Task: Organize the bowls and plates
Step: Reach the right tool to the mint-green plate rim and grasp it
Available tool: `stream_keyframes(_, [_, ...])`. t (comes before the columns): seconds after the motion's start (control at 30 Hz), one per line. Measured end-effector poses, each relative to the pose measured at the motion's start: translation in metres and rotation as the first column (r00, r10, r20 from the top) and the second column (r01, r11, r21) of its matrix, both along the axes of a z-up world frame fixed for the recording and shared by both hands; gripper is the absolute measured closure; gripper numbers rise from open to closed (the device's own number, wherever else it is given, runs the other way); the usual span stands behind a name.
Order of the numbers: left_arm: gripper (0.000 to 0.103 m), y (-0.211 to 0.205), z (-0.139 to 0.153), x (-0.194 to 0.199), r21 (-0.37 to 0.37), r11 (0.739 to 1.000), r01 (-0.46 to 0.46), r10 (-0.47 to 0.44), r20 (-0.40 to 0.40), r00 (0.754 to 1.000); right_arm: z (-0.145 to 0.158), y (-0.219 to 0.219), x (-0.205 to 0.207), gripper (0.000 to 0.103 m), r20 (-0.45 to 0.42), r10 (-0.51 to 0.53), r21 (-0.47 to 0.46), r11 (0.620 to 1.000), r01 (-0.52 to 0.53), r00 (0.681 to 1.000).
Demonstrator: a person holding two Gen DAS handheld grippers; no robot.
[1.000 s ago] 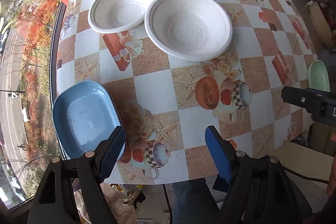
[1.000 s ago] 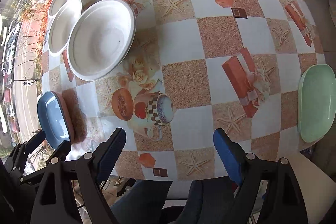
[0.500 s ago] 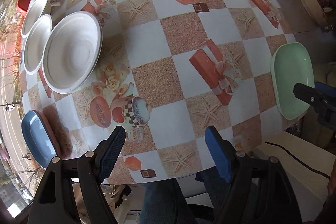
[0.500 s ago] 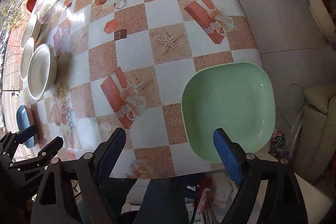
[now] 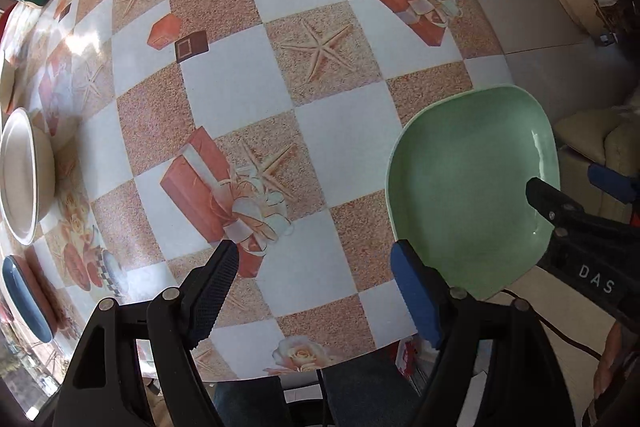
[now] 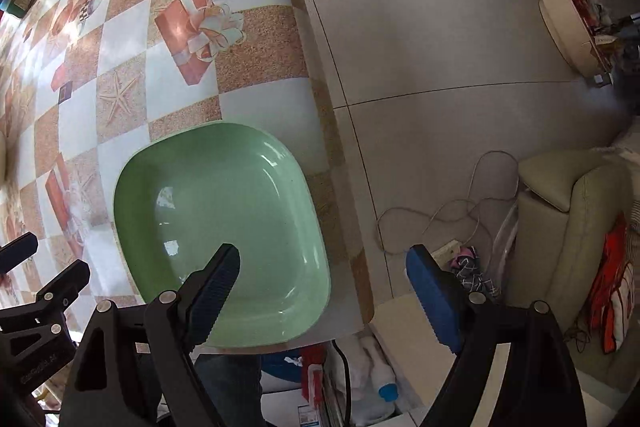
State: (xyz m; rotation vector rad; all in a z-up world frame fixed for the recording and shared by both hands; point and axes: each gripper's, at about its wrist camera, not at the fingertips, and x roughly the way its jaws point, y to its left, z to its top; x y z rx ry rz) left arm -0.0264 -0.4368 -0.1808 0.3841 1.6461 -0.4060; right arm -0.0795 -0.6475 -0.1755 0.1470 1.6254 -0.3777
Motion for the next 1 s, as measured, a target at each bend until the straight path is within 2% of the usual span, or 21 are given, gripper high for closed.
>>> stream_keyframes(0.1, [0.022, -0.014, -0.015, -0.002, 0.004, 1.000, 0.009, -0.009, -0.015, 1.000, -0.012, 0.001, 0.004, 0.017, -0.030, 0.041, -0.014, 0.999, -0.042, 0.999])
stream_keyframes(0.2, [0.022, -0.022, -0.028, -0.001, 0.040, 0.999, 0.030, -0.029, -0.020, 0.999, -0.022, 0.009, 0.006, 0.017, -0.064, 0.080, -0.017, 0.997, -0.081, 0.995])
stream_keyframes(0.33, [0.022, -0.025, -0.034, 0.004, 0.037, 0.999, 0.020, -0.018, -0.027, 0.999, -0.029, 0.021, 0.009, 0.017, -0.089, 0.118, -0.038, 0.992, -0.121, 0.989])
stream_keyframes(0.57, [0.022, 0.012, -0.030, 0.017, 0.066, 0.997, 0.030, -0.030, -0.001, 1.000, -0.025, 0.043, 0.012, 0.017, -0.086, 0.135, -0.016, 0.990, -0.137, 0.987])
stream_keyframes(1.0, [0.022, 0.107, -0.037, 0.037, 0.101, 0.995, -0.024, 0.023, 0.013, 1.000, -0.021, 0.130, 0.026, 0.017, -0.092, 0.171, 0.046, 0.985, -0.167, 0.981])
